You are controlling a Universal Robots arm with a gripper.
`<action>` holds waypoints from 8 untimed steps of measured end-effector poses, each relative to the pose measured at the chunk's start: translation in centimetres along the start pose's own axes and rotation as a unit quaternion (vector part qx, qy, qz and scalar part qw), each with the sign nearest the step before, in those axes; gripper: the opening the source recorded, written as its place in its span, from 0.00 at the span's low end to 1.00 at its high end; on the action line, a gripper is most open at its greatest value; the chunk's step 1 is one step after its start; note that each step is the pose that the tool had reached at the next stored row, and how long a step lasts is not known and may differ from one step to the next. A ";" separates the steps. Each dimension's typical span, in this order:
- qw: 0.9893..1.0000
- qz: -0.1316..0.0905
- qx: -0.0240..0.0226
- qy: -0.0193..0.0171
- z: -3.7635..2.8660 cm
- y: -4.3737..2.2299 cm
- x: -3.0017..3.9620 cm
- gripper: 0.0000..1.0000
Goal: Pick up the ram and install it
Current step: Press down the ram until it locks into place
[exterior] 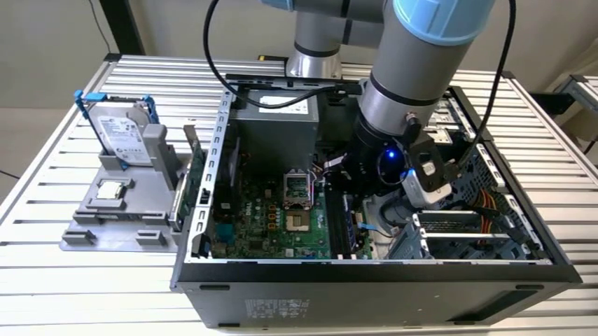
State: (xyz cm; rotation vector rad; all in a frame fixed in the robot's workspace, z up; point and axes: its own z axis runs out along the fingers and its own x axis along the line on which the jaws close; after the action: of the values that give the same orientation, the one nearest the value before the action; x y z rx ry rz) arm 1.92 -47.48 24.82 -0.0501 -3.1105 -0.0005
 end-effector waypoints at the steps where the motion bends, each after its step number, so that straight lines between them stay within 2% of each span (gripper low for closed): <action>1: 1.000 0.000 0.000 0.000 0.00 0.00 0.00 0.00; 8: 1.000 0.000 0.000 0.000 0.00 0.00 0.00 0.00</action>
State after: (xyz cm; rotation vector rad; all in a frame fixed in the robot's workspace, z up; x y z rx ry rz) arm 1.92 -47.48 24.82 -0.0500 -3.1105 -0.0018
